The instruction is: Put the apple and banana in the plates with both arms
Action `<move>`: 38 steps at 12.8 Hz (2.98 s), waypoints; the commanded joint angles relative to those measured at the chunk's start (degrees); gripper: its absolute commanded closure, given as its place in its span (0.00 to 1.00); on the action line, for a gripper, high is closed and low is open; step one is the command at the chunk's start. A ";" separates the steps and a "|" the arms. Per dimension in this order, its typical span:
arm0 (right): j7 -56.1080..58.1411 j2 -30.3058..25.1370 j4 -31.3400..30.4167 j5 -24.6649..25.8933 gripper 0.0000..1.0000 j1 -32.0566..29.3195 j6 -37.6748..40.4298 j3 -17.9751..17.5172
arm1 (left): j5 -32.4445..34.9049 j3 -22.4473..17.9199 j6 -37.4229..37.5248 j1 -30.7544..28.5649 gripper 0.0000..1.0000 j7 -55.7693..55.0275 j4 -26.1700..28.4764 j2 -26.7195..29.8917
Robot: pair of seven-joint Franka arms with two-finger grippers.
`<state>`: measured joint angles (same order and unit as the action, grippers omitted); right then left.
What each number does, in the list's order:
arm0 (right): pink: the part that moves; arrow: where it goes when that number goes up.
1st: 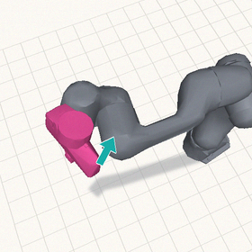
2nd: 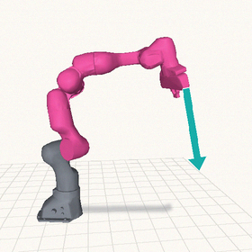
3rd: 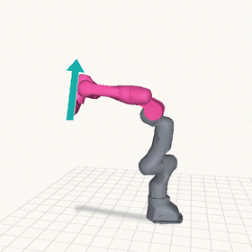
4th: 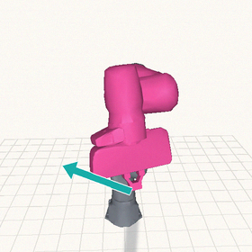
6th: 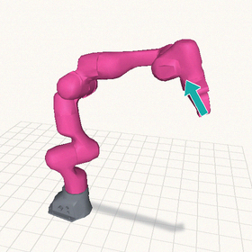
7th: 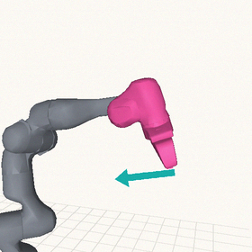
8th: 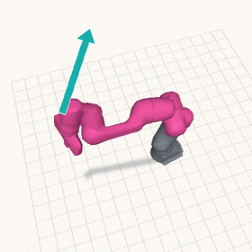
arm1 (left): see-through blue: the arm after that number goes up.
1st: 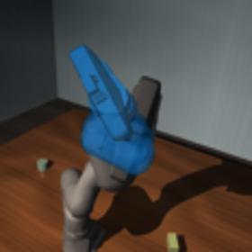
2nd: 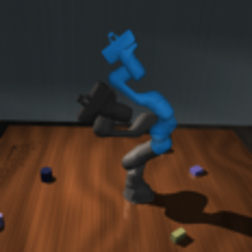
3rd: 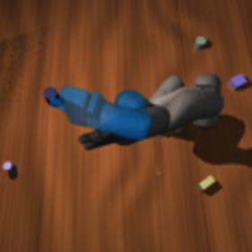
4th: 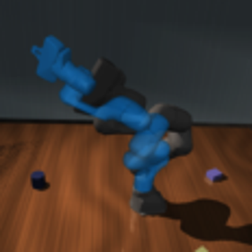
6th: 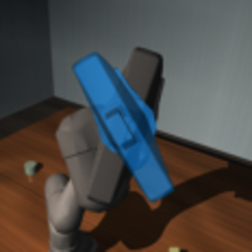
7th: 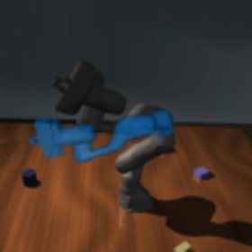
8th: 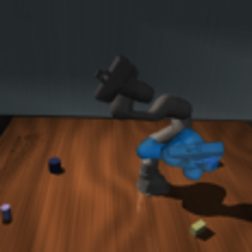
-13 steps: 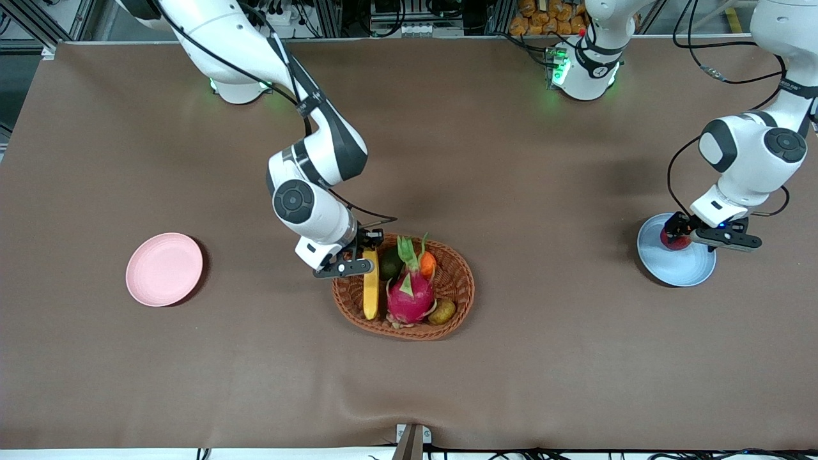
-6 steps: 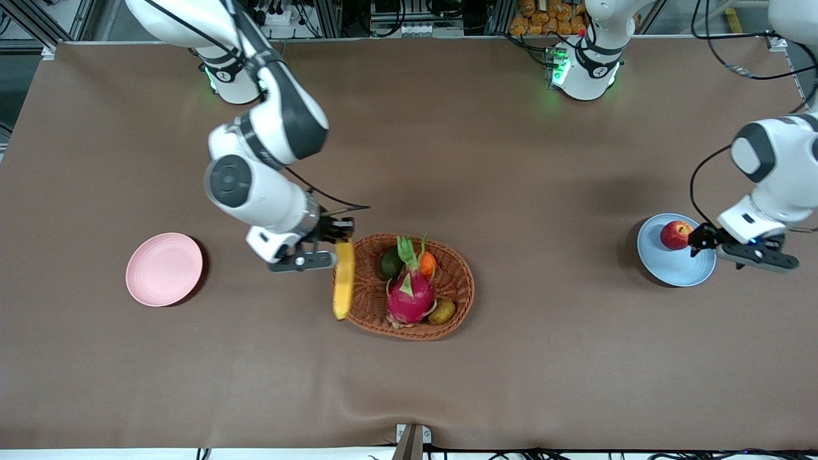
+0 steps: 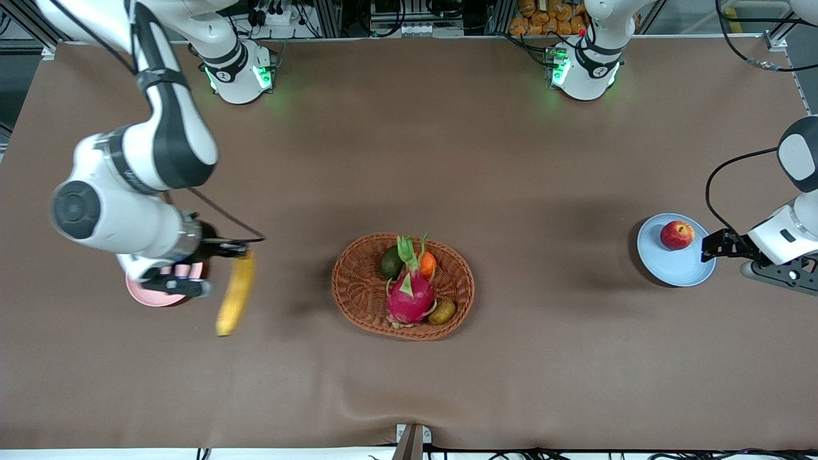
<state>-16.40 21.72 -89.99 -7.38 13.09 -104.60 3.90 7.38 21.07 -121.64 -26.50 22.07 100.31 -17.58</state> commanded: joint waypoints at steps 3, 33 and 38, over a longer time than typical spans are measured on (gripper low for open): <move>7.85 -3.52 -8.17 6.32 1.00 -8.49 -1.74 -1.09 | -1.75 0.03 7.89 3.82 0.00 -3.70 -4.77 -0.18; 16.49 -22.86 1.03 5.71 0.00 -15.99 20.74 -1.36 | -8.42 -23.09 31.90 26.95 0.00 -23.40 -9.88 20.92; 10.42 -22.51 3.77 4.74 0.00 -14.94 23.39 -1.79 | -8.61 -22.56 31.99 26.95 0.00 -24.18 -9.87 21.01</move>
<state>-4.34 -2.33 -88.59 -2.22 -2.38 -82.47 2.34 -0.72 -2.14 -90.02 1.10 -1.38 90.75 2.98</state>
